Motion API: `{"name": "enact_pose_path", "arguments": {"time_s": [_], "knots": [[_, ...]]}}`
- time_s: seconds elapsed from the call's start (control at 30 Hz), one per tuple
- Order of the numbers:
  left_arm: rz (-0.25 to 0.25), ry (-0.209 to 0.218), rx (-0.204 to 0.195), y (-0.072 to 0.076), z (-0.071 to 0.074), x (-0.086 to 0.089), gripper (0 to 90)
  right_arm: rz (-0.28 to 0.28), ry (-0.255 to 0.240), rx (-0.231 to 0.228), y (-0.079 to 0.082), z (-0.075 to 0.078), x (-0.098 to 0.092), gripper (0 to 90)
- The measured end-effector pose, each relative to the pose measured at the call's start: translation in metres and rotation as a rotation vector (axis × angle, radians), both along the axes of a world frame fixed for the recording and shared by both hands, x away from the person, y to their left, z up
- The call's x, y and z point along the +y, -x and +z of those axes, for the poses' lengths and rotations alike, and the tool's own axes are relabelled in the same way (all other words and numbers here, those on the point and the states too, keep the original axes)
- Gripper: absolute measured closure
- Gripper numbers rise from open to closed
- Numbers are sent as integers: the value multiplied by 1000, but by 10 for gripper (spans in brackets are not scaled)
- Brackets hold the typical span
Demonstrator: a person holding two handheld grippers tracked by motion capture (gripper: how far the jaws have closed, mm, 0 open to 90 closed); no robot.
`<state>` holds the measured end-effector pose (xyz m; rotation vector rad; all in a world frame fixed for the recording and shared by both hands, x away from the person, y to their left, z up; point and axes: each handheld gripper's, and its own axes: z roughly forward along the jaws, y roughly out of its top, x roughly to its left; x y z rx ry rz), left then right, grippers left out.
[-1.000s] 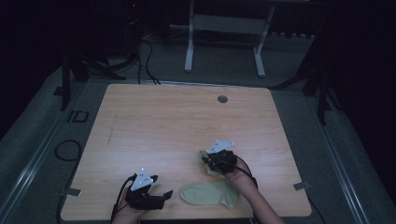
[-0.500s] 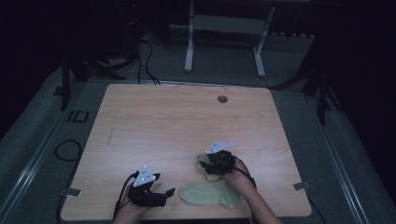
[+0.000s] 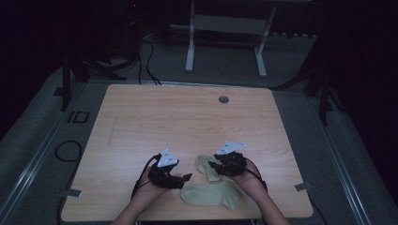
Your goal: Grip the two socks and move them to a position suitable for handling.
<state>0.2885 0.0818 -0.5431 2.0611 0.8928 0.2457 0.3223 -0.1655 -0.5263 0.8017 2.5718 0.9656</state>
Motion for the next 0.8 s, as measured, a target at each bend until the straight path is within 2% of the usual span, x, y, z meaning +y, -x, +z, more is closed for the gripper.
{"name": "enact_pose_path", "arguments": {"time_s": [0.07, 0.1, 0.13, 0.23, 0.3, 0.43, 0.5, 0.67, 0.73, 0.8], "knots": [[-3, 9, 13, -11, 0, -6, 291, 7, 13, 3, 0, -4, 1, 620], [-3, 9, 13, -11, 0, -6, 313, 7, 13, 3, 0, -4, 1, 620], [-4, 21, 29, -20, -1, -10, 313, 9, 19, 5, -1, -5, 2, 621], [-13, 9, 40, -32, -2, -17, 354, 4, 29, 19, -5, -9, 2, 638], [-16, 16, 62, -40, -5, -22, 382, 4, 32, 33, -8, -12, 1, 650], [-18, 0, 92, -54, -11, -30, 433, 9, 48, 49, -11, -17, 1, 662], [-20, -21, 96, -59, -14, -33, 491, 13, 61, 54, -12, -20, 1, 667], [-37, 7, 149, -67, -20, -37, 633, 14, 63, 48, -11, -22, 2, 735], [-33, -19, 145, -67, -21, -39, 716, 17, 56, 49, -10, -23, 2, 772], [-34, -22, 154, -65, -22, -40, 827, 21, 52, 52, -10, -23, 2, 809]]}}
